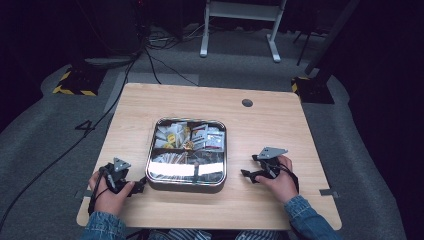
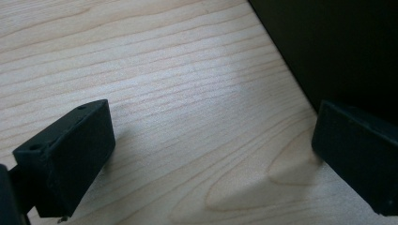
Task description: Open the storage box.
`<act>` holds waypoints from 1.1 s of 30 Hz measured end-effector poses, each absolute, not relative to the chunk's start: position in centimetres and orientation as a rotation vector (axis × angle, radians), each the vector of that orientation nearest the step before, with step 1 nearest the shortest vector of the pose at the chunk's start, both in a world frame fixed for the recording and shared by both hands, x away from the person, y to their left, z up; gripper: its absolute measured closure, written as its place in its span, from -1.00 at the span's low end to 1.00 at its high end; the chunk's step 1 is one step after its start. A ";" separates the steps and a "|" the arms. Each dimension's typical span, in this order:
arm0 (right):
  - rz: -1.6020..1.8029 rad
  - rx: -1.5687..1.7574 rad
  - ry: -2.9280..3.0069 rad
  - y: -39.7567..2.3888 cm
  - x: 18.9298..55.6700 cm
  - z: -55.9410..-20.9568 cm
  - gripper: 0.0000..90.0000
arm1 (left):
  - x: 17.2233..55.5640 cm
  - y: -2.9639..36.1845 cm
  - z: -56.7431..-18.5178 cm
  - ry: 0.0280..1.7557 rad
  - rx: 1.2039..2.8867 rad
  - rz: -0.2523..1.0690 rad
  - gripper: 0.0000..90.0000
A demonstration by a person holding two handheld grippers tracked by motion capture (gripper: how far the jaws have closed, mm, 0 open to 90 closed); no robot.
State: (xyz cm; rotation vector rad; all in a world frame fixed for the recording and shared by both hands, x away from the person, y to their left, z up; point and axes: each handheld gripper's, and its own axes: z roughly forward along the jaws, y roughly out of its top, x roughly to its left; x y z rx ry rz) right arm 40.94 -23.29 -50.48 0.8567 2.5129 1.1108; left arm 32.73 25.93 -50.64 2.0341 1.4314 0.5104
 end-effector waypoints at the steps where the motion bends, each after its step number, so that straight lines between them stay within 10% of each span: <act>1: 1.111 0.856 2.514 -23.3 40.9 -50.5 -0.56 | 32.7 25.9 -50.6 1.432 2.034 0.508 -1.00; 33: 1.217 0.781 2.620 -21.2 40.6 -43.3 -0.28 | 32.7 25.9 -50.7 1.431 2.033 0.508 -0.99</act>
